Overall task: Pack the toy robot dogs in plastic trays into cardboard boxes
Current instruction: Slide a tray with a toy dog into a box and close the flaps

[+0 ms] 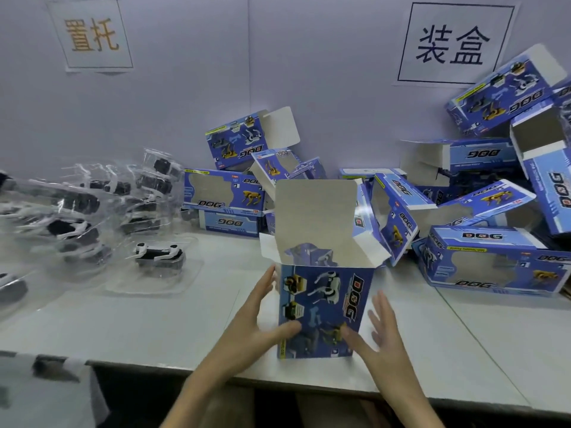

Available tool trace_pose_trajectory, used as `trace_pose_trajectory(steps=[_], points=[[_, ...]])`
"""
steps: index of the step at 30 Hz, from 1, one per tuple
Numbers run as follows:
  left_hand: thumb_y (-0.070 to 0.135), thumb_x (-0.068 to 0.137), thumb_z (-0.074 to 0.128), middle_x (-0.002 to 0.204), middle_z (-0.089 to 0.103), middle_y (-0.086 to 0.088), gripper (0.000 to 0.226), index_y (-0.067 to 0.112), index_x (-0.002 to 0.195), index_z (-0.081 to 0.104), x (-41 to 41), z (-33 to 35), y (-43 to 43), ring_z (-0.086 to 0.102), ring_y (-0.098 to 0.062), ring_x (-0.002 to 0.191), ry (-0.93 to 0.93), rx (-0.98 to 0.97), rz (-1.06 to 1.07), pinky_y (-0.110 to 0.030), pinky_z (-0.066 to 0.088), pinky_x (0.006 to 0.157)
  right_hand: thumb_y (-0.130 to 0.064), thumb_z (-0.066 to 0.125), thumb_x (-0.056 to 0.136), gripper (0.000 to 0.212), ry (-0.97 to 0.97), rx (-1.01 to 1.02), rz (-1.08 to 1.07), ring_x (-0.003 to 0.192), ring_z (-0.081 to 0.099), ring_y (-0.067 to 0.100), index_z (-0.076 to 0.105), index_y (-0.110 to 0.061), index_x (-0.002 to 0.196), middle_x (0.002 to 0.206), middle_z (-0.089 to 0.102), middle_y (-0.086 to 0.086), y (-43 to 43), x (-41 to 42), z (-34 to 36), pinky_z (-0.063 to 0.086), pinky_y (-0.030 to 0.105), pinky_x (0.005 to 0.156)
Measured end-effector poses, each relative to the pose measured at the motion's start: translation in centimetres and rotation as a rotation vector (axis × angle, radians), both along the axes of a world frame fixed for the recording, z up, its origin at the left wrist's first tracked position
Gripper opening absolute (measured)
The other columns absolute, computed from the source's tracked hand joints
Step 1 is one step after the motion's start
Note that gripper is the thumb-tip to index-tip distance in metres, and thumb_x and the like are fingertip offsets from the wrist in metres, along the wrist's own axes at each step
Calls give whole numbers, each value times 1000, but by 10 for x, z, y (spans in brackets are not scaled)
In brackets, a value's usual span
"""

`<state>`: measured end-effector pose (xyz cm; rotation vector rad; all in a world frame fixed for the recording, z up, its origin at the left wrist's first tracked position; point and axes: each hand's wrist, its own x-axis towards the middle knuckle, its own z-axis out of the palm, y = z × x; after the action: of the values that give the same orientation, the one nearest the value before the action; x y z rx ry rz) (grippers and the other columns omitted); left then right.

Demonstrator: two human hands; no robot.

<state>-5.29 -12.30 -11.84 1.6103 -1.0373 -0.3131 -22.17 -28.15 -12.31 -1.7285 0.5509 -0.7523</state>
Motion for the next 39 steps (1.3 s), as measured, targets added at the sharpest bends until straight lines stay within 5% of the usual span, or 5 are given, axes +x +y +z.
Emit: trace_pose_trajectory(steps=[8, 17, 21, 31, 39], points=[[31, 90, 70, 154, 37, 6, 68, 22, 149, 37, 106, 13, 56, 60, -27, 112, -387, 327, 844, -38, 48, 77, -52, 76, 67, 106, 102, -67, 129, 143, 32, 3, 16, -43, 153, 155, 34, -22, -1, -4, -8, 32, 39, 118], [22, 85, 77, 105, 64, -4, 28, 12, 110, 71, 108, 21, 65, 64, -24, 89, -493, 367, 758, -37, 49, 75, -37, 81, 67, 92, 127, -40, 227, 128, 44, -10, 30, -46, 143, 130, 54, -35, -23, 10, -12, 39, 4, 91], [23, 75, 86, 91, 68, 10, 21, 24, 90, 72, 42, 19, 47, 61, -4, 68, -513, 177, 630, -23, 44, 62, -17, 88, 72, 77, 67, 9, 159, 117, 56, 3, 47, -35, 134, 130, 60, -14, -31, 13, -12, 50, 23, 90], [13, 78, 79, 96, 59, 13, 29, 39, 86, 70, -95, 3, -35, 65, -14, 48, -55, -53, 180, -20, 46, 52, 4, 86, 66, 76, -339, -69, -322, 112, 59, 22, 59, -24, 131, 123, 60, 7, -73, -9, 35, 50, 29, 85], [7, 95, 61, 93, 75, -2, 20, 20, 87, 74, -135, 35, -66, 72, -31, 60, 545, -258, 57, -29, 56, 52, -28, 80, 63, 68, -629, -61, -277, 110, 61, 14, 61, -20, 128, 122, 67, -2, -41, -53, 52, 51, 34, 86]])
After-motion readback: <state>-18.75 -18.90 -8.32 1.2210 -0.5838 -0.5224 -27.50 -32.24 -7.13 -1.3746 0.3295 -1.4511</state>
